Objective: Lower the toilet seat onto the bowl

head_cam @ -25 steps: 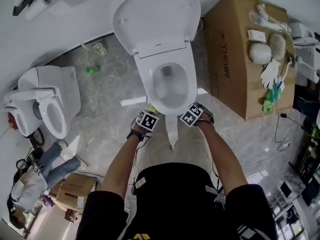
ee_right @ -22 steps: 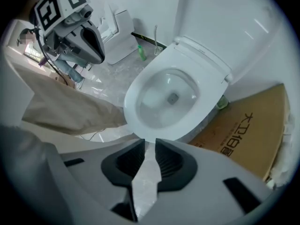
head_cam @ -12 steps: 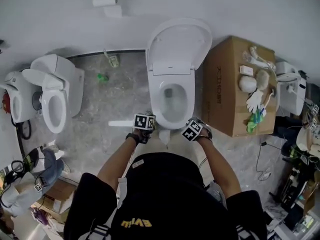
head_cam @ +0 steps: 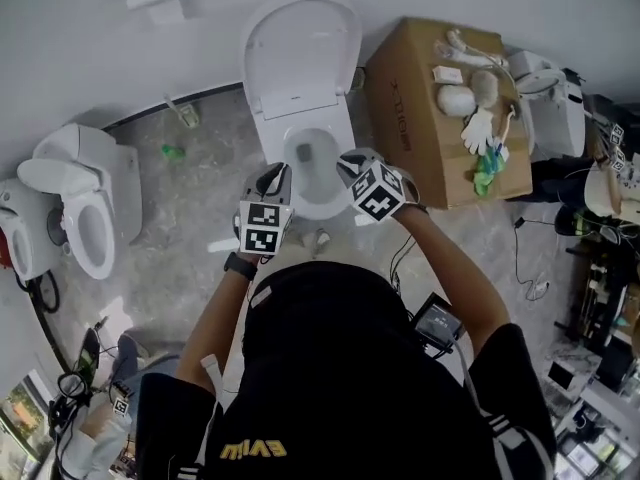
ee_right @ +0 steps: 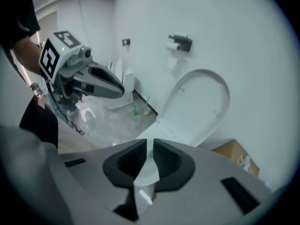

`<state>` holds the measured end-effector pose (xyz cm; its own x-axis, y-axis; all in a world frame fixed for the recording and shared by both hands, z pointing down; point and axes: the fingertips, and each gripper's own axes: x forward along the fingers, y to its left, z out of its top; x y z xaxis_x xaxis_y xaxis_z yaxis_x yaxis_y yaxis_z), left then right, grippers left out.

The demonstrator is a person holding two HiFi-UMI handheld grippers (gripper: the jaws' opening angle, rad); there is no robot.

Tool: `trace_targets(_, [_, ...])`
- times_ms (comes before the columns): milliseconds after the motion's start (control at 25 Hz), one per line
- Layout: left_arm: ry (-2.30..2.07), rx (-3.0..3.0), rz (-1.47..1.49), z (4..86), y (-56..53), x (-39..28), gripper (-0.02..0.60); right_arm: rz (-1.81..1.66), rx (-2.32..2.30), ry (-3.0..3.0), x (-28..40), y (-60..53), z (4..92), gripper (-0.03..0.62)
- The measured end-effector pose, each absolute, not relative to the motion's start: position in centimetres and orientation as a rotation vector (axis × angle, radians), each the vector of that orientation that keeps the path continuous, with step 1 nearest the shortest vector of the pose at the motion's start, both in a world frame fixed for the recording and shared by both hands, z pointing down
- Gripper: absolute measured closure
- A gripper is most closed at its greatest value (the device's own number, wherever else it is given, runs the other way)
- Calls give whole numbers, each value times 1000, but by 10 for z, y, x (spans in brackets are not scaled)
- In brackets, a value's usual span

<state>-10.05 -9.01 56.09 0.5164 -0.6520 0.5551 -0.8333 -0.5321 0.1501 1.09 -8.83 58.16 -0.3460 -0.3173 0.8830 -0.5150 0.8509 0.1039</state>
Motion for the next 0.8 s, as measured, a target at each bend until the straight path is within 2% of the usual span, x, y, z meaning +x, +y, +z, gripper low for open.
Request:
trace_targets(200, [-1350,2526,446,455,-76,-64,548,115,876,-2210,32,-92,471,595])
trace_targets(360, [-1469,2561,363,401,-54,-53,548,-7,1028,-2343,49,-84,403,599])
trace_targets(800, [-1525,2714,190,338,20,21,548,-242,1341,-2530,94,-9,295,600])
